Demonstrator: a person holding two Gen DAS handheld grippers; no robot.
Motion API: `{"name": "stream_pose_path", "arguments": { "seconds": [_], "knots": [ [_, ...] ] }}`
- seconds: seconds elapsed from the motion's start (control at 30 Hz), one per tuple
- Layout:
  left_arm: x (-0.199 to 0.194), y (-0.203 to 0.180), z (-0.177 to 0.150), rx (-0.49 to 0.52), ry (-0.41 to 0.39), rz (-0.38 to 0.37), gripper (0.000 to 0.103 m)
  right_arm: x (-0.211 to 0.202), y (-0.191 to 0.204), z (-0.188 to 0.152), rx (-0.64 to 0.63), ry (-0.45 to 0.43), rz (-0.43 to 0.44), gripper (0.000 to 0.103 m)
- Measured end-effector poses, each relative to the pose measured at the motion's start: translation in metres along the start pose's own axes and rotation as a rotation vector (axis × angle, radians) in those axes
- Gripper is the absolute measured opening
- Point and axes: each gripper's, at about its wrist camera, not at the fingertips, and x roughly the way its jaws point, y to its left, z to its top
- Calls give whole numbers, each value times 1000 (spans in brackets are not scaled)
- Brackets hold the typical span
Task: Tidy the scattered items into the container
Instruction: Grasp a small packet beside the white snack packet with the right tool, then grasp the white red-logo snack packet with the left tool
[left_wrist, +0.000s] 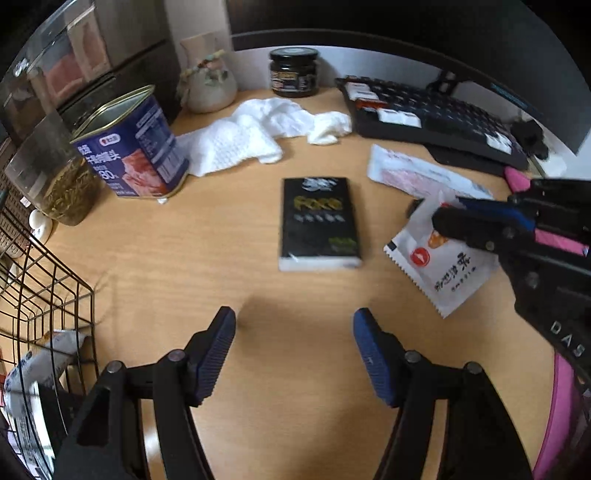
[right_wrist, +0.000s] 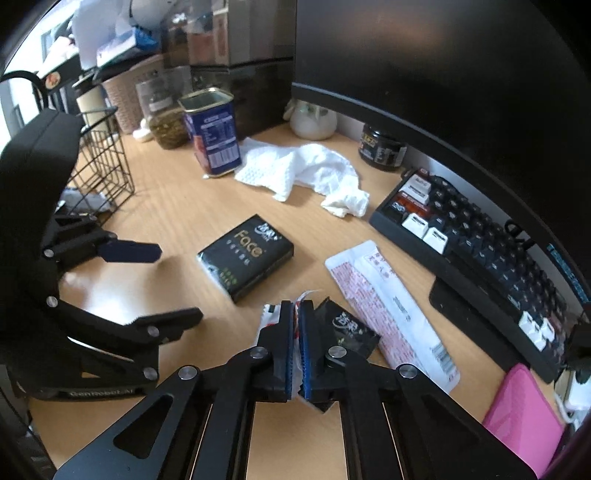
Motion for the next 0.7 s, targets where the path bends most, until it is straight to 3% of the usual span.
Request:
{"name": "stream_pose_path", "arguments": {
  "seconds": [0.23,0.5,0.7],
  "knots": [
    [-22,-30,-31,71,22,-41,71,-30,-4,-34,49,-14,26,2],
    [-65,-68,-86,153,28,-79,71,-71,3,-97,78,-10,15,2],
    [-84,-100,-119,245,26,-66,72,-92,11,-133,117,-28,22,2]
  ]
}}
